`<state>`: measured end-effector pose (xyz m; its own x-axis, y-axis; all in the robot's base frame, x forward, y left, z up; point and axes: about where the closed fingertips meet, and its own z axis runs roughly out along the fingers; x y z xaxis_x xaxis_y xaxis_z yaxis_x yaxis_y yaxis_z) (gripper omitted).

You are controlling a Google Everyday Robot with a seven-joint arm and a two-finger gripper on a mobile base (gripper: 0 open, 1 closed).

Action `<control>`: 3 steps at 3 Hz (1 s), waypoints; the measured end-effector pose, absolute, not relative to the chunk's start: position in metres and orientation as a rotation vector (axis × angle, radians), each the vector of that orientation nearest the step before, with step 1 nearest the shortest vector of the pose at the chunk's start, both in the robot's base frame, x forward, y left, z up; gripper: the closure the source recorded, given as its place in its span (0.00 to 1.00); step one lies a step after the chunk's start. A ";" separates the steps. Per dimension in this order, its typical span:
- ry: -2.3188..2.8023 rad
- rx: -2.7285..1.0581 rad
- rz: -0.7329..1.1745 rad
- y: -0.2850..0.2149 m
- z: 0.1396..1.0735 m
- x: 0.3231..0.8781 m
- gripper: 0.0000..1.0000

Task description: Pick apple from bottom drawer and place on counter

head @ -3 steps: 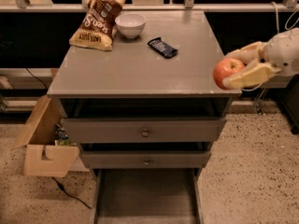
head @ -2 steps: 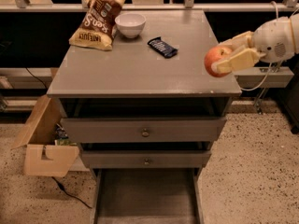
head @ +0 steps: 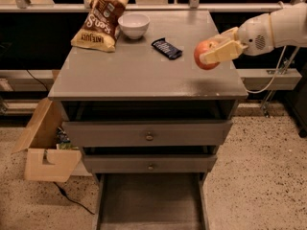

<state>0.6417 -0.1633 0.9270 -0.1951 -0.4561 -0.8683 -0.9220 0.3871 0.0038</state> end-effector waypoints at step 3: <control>1.952 -1.123 0.601 -0.139 0.911 0.707 1.00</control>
Offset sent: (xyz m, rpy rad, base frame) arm 0.0767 0.0276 -0.0049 -0.0940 0.0572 -0.1057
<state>0.7068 -0.1393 0.9108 -0.2968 -0.4949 -0.8167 -0.8685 0.4955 0.0154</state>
